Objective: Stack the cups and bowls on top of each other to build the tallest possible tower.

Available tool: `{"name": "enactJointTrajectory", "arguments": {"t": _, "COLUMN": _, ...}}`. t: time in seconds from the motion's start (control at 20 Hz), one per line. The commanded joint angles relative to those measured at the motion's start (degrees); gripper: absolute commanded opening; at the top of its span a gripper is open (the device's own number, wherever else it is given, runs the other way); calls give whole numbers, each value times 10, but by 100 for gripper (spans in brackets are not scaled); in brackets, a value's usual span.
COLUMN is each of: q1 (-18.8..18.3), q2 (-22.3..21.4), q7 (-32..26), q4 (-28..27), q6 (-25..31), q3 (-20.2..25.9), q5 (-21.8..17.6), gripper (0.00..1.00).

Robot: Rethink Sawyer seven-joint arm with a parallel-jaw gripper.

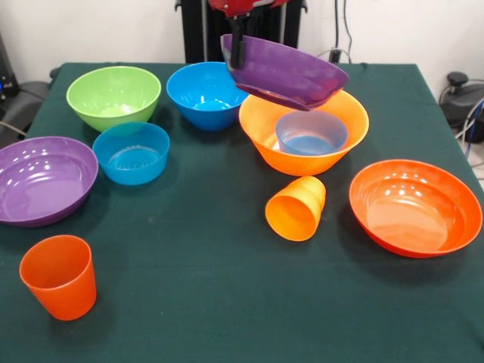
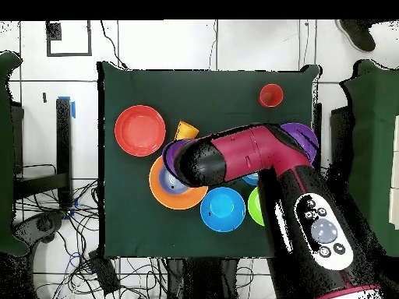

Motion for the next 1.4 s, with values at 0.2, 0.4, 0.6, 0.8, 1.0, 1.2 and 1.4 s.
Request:
{"name": "enactJointTrajectory", "arguments": {"t": 0.2, "q1": 17, "q2": 14, "q7": 74, "q4": 28, "q6": -29, "q3": -43, "q5": -4, "gripper": 0}}
{"name": "enactJointTrajectory", "arguments": {"t": 0.4, "q1": 17, "q2": 6, "q7": 73, "q4": 36, "q6": -33, "q3": -45, "q5": 1, "gripper": 0}}
{"name": "enactJointTrajectory", "arguments": {"t": 0.6, "q1": 17, "q2": -10, "q7": 71, "q4": 48, "q6": -30, "q3": -44, "q5": 15, "gripper": 0}}
{"name": "enactJointTrajectory", "arguments": {"t": 0.8, "q1": 22, "q2": -27, "q7": 80, "q4": 69, "q6": -35, "q3": -46, "q5": 29, "gripper": 0}}
{"name": "enactJointTrajectory", "arguments": {"t": 1.0, "q1": 24, "q2": -38, "q7": 88, "q4": 99, "q6": -60, "q3": -45, "q5": 38, "gripper": 0}}
{"name": "enactJointTrajectory", "arguments": {"t": 1.2, "q1": 25, "q2": -44, "q7": 91, "q4": 117, "q6": -79, "q3": -45, "q5": 46, "gripper": 0}}
{"name": "enactJointTrajectory", "arguments": {"t": 1.4, "q1": 26, "q2": -47, "q7": 90, "q4": 130, "q6": -95, "q3": -50, "q5": 54, "gripper": 0}}
